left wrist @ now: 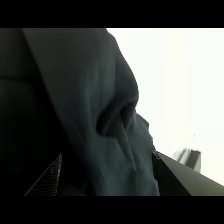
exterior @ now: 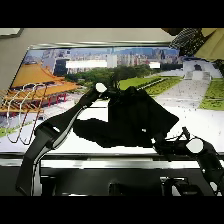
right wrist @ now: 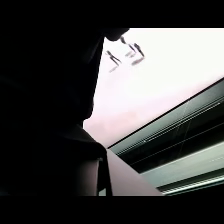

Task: Fold the clothes and pants, and hang the long-sleeved shirts on hangers.

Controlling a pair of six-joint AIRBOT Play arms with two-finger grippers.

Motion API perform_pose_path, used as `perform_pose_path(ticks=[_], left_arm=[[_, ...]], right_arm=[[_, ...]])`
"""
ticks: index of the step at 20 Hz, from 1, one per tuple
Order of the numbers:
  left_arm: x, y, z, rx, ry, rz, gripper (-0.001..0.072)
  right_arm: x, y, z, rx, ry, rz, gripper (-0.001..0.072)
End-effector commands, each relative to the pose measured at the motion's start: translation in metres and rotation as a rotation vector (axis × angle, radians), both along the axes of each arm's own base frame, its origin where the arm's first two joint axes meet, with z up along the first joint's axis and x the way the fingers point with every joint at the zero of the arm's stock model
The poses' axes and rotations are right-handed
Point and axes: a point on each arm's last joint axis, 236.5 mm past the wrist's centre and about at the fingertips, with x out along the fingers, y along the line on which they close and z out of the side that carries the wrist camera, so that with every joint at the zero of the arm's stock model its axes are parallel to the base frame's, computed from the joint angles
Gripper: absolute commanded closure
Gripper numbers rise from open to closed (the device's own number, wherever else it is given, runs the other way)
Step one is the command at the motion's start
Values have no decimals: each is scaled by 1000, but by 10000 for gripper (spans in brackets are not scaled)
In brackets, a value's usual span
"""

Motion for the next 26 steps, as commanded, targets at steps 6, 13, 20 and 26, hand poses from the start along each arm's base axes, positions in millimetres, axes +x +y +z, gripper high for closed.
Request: perform_pose_path(ticks=[6,13,20,26], left_arm=[[-1,-18,-7,-44,24,41,213],[30,12,22,-52,-67,79,677],[87,115,186,-114,-361,244,677],[78,191,338,-210,-613,399,676]], right_arm=[[0,0,0,-1,-1,0,666],[17,-18,14,-94,-69,32,667],[134,-54,184,-300,-525,59,668],[212,-24,345,-265,-912,168,668]])
